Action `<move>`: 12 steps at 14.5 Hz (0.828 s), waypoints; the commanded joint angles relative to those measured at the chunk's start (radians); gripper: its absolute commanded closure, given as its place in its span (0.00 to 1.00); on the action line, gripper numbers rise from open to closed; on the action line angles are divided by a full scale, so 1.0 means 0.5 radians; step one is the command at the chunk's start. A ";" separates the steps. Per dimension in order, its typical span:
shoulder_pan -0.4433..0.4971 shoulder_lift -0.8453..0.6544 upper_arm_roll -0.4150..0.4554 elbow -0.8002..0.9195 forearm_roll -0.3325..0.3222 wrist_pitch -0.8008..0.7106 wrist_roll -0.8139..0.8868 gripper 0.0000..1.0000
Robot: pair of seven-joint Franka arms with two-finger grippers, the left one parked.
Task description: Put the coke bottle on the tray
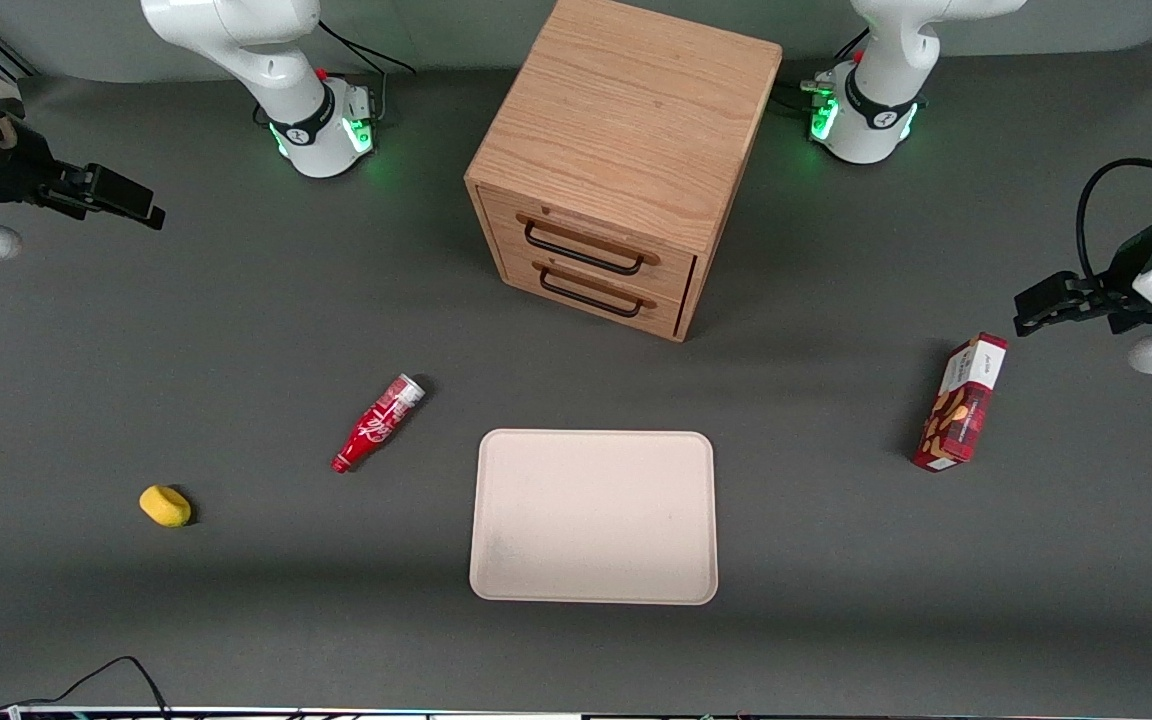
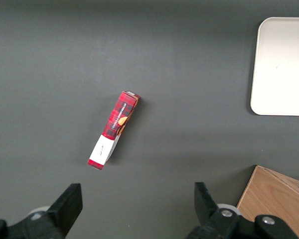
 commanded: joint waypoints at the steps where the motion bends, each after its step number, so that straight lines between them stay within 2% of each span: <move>1: 0.048 0.287 0.042 0.355 0.053 -0.043 0.312 0.00; 5: 0.054 0.576 0.192 0.475 0.062 0.046 0.879 0.00; 10: 0.057 0.962 0.223 0.420 0.041 0.270 1.129 0.00; 12: 0.069 1.055 0.229 0.292 0.038 0.469 1.282 0.00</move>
